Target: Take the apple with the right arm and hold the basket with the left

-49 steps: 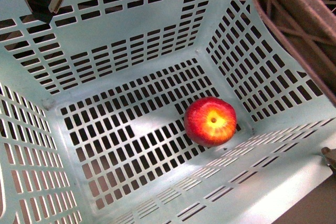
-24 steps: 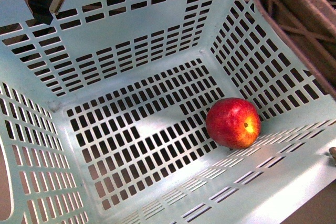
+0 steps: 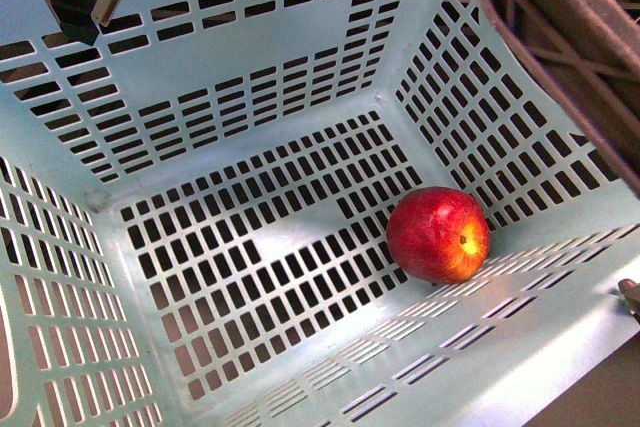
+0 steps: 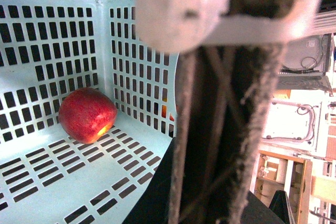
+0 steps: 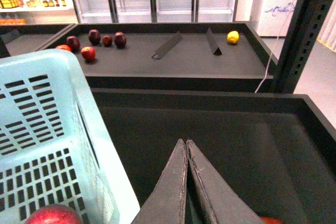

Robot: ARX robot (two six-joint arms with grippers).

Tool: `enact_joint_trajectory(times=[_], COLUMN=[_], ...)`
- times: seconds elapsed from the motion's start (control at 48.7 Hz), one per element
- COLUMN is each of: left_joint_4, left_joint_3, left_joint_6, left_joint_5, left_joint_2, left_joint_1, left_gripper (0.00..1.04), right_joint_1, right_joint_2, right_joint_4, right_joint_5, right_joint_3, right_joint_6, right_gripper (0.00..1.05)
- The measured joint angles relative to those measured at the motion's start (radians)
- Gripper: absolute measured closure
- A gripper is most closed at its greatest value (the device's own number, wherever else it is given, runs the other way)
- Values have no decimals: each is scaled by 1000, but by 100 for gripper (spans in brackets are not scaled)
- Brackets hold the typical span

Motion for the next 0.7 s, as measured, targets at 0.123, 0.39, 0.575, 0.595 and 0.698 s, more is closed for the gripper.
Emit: enact_joint_trajectory(times=[0.123, 0.39, 0.575, 0.595, 0.698], left_joint_4=[0, 0, 0, 0, 0], left_joint_3=[0, 0, 0, 0, 0], left_joint_6=[0, 0, 0, 0, 0], left_joint_5=[0, 0, 1, 1, 1], left_joint_2=[0, 0, 0, 0, 0], left_joint_1=[0, 0, 0, 0, 0], left_gripper=[98, 98, 98, 98, 98], right_joint_1=[-4, -5, -5, -5, -5], right_joint_2=[-48, -136, -206, -213, -246], right_joint_4=[-32, -66, -127, -134, -168], right_joint_5=[-8, -8, -8, -8, -8], right_joint_3=[-16, -51, -51, -51, -51], right_joint_6=[0, 0, 0, 0, 0], right_gripper=[103, 103, 103, 103, 103])
